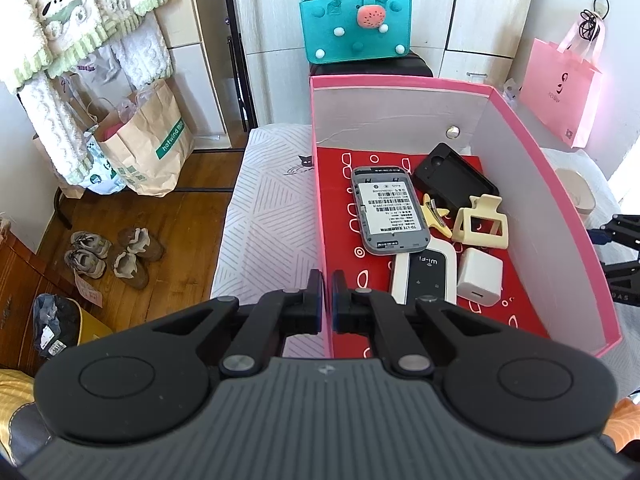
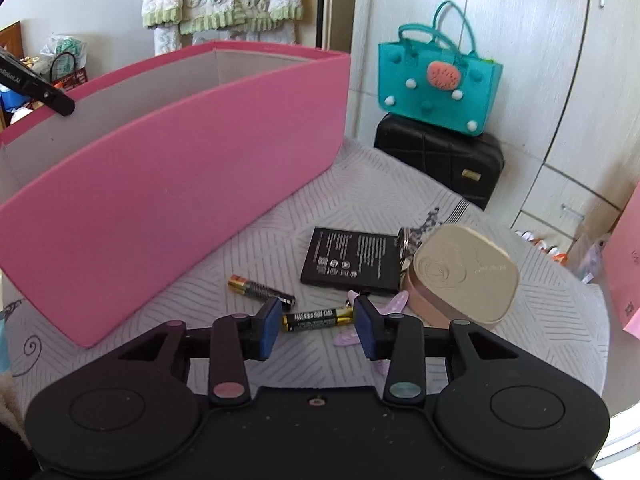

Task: Organize rigid objects
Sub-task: 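Move the open right tool back toward the batteries, then grasp the gold-and-black AA battery with the right tool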

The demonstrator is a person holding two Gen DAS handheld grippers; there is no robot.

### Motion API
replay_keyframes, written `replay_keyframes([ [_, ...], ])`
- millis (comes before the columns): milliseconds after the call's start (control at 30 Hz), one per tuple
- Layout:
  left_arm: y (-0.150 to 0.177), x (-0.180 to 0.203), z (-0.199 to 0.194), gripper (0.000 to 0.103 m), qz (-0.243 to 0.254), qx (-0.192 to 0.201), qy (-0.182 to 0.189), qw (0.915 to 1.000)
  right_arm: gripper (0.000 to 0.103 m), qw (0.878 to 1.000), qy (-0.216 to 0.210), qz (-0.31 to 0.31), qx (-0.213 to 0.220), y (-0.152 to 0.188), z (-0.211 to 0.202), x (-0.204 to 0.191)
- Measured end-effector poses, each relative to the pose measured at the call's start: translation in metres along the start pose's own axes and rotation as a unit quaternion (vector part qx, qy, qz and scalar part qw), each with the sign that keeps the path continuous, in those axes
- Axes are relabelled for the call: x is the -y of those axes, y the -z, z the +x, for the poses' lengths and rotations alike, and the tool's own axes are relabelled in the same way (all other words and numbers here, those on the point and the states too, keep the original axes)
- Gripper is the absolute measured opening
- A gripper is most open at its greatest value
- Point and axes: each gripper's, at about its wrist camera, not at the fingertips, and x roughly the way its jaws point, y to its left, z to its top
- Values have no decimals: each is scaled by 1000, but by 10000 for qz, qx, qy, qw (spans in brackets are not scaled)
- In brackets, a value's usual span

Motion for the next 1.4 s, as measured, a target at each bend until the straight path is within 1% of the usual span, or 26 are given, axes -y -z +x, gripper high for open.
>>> replay_keyframes([
  [133,-1,0,2,4,-58,-17,2,10000,46,9999,-148,12,-10,-3,2,5],
  [267,-1,0,2,4,-43,-23,-20,10000,50,9995,-313,-61,-5,-4,5,7],
  [367,-1,0,2,4,-31,-17,-28,10000,54,9992,-320,-256,1,-3,5,3],
  [467,0,1,2,4,-3,8,-55,10000,54,9989,-255,-402,-34,-2,4,-2],
  [500,1,2,2,4,10,16,-72,10000,52,9986,-299,-433,-92,-1,4,-3],
  [533,1,2,2,4,13,21,-77,10000,46,9982,-390,-440,-136,0,4,-4],
  [567,1,2,2,4,2,19,-67,10000,43,9978,-481,-429,-121,1,3,-6],
  [600,1,2,2,4,-14,17,-56,10000,42,9976,-532,-420,-112,2,2,-8],
  [700,1,1,2,4,-18,17,-48,10000,34,9974,-539,-478,-64,6,-2,-15],
  [767,1,1,2,4,-8,24,-55,10000,22,9974,-568,-437,-74,8,-5,-19],
  [800,2,2,2,4,1,27,-59,10000,20,9974,-579,-420,-78,9,-6,-20],
  [900,1,2,1,4,-6,23,-42,10000,20,9981,-500,-351,-65,13,-10,-24],
  [933,1,2,1,4,-5,22,-39,10000,23,9987,-444,-251,-76,14,-11,-24],
  [967,1,2,1,4,-3,22,-36,10000,24,9990,-423,-146,-87,15,-12,-23],
  [1067,2,3,1,4,46,38,-45,10000,24,9985,-467,258,-111,19,-15,-17],
  [1100,2,3,1,4,57,46,-47,10000,22,9984,-440,318,-147,20,-16,-17],
  [1133,2,3,1,4,66,51,-52,10000,13,9984,-391,348,-200,19,-17,-18],
  [1233,2,3,1,4,77,58,-55,9999,12,9959,-405,747,-295,17,-19,-14],
  [1333,2,3,1,4,79,64,-53,9999,12,9960,-248,834,-206,14,-27,-15],
  [1400,3,3,0,4,90,70,-41,9999,12,9959,-187,886,-63,9,-37,-14],
])
